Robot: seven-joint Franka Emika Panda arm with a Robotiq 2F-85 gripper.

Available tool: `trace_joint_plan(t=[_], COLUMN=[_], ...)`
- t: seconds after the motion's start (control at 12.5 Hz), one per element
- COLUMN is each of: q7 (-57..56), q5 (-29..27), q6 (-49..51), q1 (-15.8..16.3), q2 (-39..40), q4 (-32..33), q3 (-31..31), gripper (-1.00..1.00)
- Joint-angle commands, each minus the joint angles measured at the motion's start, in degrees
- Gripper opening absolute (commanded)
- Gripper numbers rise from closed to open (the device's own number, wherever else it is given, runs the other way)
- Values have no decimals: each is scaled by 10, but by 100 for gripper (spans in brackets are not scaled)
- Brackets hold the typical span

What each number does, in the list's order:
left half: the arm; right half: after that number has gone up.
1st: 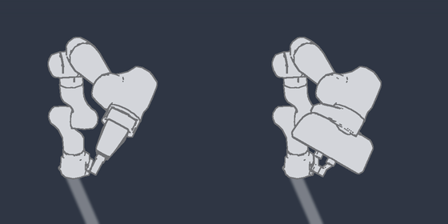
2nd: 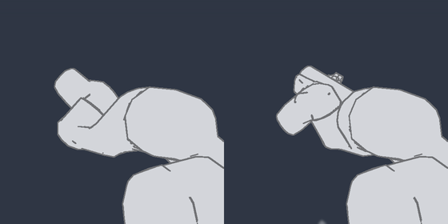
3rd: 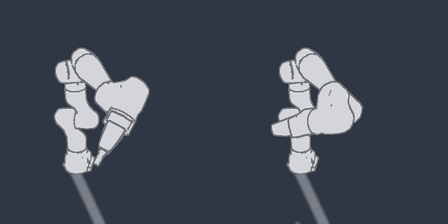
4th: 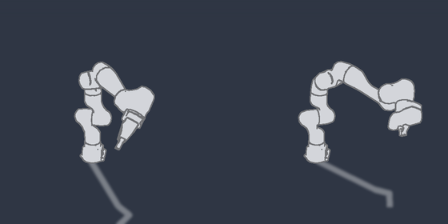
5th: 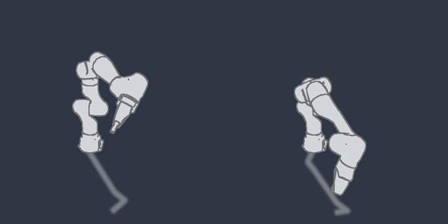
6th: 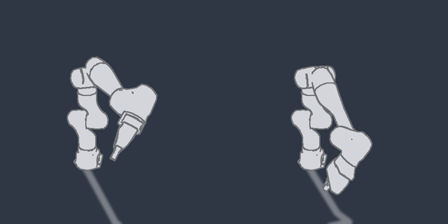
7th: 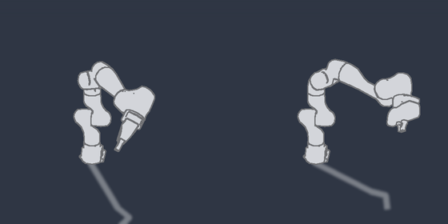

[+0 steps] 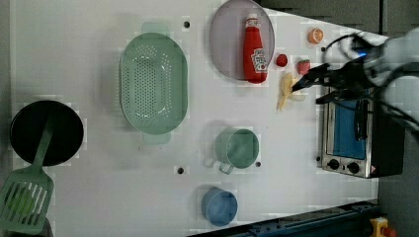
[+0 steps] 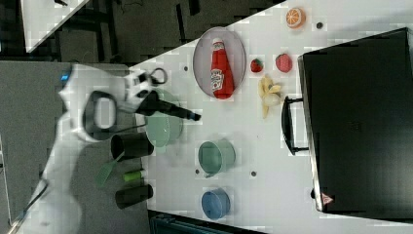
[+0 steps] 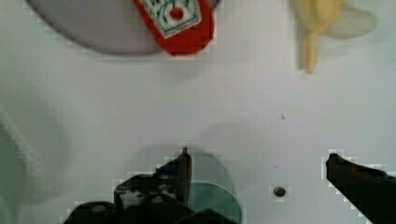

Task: Pick ketchup from plate and place it on table.

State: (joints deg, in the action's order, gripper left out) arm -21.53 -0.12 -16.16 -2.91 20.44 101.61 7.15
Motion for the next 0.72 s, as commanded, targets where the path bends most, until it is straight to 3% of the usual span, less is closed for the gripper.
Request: trace_joint_plan(t=[0.08,0.72], q7=[-66,-117], q5=[23,97], q6=[-71,-307], q1=[12,27], q2=[21,167], q4=[-14,-23], q3=[1,0], gripper=[100,100])
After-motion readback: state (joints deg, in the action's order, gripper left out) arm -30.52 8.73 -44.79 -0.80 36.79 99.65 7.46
